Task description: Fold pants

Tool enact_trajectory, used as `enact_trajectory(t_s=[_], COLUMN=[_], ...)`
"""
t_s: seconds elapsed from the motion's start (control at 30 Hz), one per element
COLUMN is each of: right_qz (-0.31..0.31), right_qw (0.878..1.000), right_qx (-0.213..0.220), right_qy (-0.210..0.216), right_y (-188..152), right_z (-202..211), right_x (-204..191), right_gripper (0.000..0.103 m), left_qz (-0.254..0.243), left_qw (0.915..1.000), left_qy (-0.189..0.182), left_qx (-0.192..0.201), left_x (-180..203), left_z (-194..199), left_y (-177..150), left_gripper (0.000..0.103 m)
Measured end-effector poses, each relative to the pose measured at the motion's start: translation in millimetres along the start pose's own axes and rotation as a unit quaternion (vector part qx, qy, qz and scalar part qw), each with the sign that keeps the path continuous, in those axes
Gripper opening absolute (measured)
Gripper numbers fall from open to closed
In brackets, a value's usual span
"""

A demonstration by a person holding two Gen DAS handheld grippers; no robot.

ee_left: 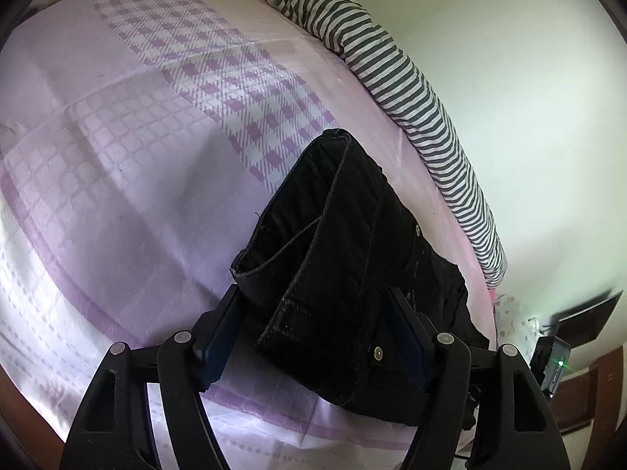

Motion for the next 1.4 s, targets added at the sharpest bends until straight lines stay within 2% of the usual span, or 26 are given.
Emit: enact_trajectory(t_s=[0.23,0.27,0.3,0.33,0.43,0.57,0.7,0.9,1.1,1.3,1.4], right_qz=[0.001,0.002,0.001,0.000,-0.008,-0.033,-0.054,-0.096,-0.132,-0.168,-0.193], right_qw=[1.000,1.000,1.000,1.000,1.000,0.999,0.997,0.993,0.986,0.978,0.972], right_qx=[0.001,0.002,0.002,0.005,0.017,0.034,0.048,0.068,0.100,0.124,0.134], right_qy=[-0.002,-0.003,-0.005,-0.008,-0.007,0.014,0.013,0.027,0.031,0.024,0.024], right_y=[2,2,2,2,2,-3,-12,-25,-49,-81,-98], right_z=[1,2,2,3,10,22,33,49,66,82,89], right_x=[-3,-4,-3,-4,-1,14,32,65,91,124,148], right_gripper=[0.063,0.063,0.063,0.063,0.063,0.064,0.067,0.067,0.067,0.067,0.067], left_qz=[0.013,0.017,0.017,0.012,0.001,-0.003,-0.040,-0.082,-0.176,-0.276,-0.323], left_qw=[0.9998,0.9997,0.9992,0.9986,0.9972,0.9962,0.9930,0.9924,0.9808,0.9590,0.9442], left_qy=[-0.009,0.001,0.029,0.045,0.070,0.082,0.102,0.076,0.071,0.064,0.064], left_qx=[0.010,0.015,0.022,0.025,0.026,0.030,0.044,0.052,0.045,0.017,-0.004], left_x=[0,1,3,4,7,17,47,100,187,278,319], left_z=[-5,-5,-7,-7,-7,-1,11,29,22,-20,-51], left_y=[12,12,12,11,9,8,5,3,-11,-40,-63], left_gripper=[0.070,0.065,0.051,0.044,0.032,0.027,0.024,0.023,0.022,0.022,0.022])
Point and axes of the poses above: each gripper's, at about its wrist camera, not at the fingertips, and z roughly against the way its jaws point, x to its right, y to its top, the point moved 1 cm from there along -z, roughly the way its jaws point, and after that the axes turned 12 degrees about -x, right-handed, at the moved point
